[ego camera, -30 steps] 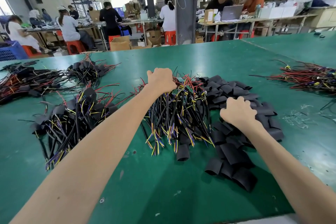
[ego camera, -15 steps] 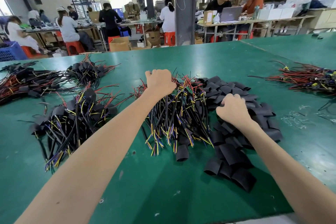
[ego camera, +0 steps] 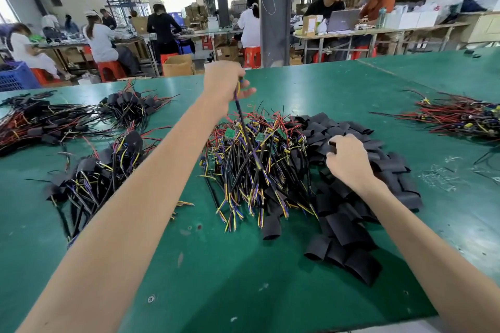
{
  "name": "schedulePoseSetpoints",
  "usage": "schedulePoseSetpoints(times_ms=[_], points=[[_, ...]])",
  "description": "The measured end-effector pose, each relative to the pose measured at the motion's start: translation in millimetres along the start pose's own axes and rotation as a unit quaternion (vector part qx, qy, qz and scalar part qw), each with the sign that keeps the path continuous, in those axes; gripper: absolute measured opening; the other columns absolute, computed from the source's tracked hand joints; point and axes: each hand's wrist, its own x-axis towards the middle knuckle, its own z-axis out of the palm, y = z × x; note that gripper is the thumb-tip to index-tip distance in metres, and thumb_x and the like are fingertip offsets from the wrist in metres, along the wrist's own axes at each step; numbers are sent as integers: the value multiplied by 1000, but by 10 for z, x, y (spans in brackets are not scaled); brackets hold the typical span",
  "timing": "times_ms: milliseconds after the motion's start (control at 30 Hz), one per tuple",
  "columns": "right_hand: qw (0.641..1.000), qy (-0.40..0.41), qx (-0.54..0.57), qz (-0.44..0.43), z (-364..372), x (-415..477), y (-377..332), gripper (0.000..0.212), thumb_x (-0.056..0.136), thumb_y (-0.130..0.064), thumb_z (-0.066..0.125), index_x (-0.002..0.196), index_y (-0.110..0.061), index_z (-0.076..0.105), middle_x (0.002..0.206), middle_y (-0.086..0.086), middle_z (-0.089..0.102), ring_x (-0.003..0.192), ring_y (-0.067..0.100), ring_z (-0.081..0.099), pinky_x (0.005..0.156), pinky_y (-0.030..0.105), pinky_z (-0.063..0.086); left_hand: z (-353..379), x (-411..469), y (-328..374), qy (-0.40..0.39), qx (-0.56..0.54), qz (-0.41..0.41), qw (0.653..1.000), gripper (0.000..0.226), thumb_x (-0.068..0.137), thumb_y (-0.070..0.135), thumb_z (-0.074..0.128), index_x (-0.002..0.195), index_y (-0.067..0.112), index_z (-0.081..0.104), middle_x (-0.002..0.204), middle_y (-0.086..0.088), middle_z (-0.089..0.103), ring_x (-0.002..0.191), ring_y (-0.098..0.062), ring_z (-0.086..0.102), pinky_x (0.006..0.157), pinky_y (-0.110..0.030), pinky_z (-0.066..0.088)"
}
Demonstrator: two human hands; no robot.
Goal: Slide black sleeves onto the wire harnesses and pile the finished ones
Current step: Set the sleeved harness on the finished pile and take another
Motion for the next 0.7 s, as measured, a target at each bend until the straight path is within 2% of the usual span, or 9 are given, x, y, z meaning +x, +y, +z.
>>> schedulePoseSetpoints(times_ms=[100, 200, 267, 333, 400, 467, 567, 633, 700], points=[[998, 25, 52, -24, 15, 6, -43, 39, 87, 0, 50, 126, 2, 53, 114, 22, 51, 108, 38, 48, 86, 35, 36, -167, -21, 250, 3, 101, 78, 992, 30, 88, -3, 44, 112, -1, 61, 78, -2, 55, 47, -4, 53, 34, -17, 30], [991, 49, 96, -83, 14, -33, -96, 35, 86, 5, 46, 120, 2, 52, 78, 9, 55, 87, 36, 50, 78, 35, 34, -349, -160, 314, -56, 332, 186, 923, 27, 85, -2, 43, 99, 3, 66, 85, -3, 61, 38, -1, 50, 44, -20, 36], [987, 26, 121, -104, 25, -63, -126, 33, 88, 8, 41, 120, 0, 47, 65, 9, 52, 81, 33, 47, 75, 39, 38, -449, -361, 188, -70, 397, 220, 888, 17, 87, 12, 51, 83, 18, 66, 73, 7, 63, 43, 4, 48, 46, -14, 37], [986, -18, 135, -101, 52, -76, -147, 31, 89, 8, 36, 118, -2, 42, 61, 10, 45, 84, 29, 41, 75, 38, 36, -550, -557, -33, -87, 422, 228, 873, 11, 87, 21, 60, 78, 23, 65, 69, 16, 60, 59, 6, 51, 54, -3, 35], [985, -66, 129, -92, 97, -85, -167, 29, 89, 8, 34, 116, -1, 38, 63, 5, 39, 85, 24, 35, 72, 31, 28, -657, -671, -327, -103, 410, 215, 880, 7, 85, 18, 66, 79, 20, 67, 74, 10, 63, 70, -5, 55, 64, -2, 34], [984, -100, 123, -76, 126, -89, -192, 31, 88, 9, 35, 118, 1, 37, 78, 6, 42, 87, 21, 35, 74, 30, 29, -756, -737, -579, -90, 383, 204, 896, 6, 84, 15, 67, 79, 17, 68, 78, 4, 66, 74, -11, 56, 67, -8, 36], [980, -157, 82, -93, 159, -97, -193, 52, 80, 18, 35, 130, 5, 30, 113, 17, 37, 98, 25, 34, 93, 36, 34, -848, -793, -799, -84, 358, 209, 906, 14, 84, 15, 67, 76, 27, 65, 83, 6, 65, 80, -11, 57, 72, -13, 39], [975, -180, 75, -107, 172, -98, -192, 63, 77, 21, 33, 137, 5, 23, 117, 17, 31, 99, 25, 32, 99, 35, 32, -888, -794, -868, -101, 351, 206, 908, 18, 84, 17, 68, 76, 32, 64, 86, 3, 66, 82, -12, 57, 77, -20, 41], [974, -183, 72, -115, 186, -93, -172, 65, 78, 21, 33, 139, 5, 19, 111, 13, 28, 92, 22, 34, 92, 33, 34, -912, -798, -904, -122, 327, 194, 917, 16, 85, 17, 68, 76, 30, 65, 87, 2, 66, 75, -11, 57, 71, -18, 40]])
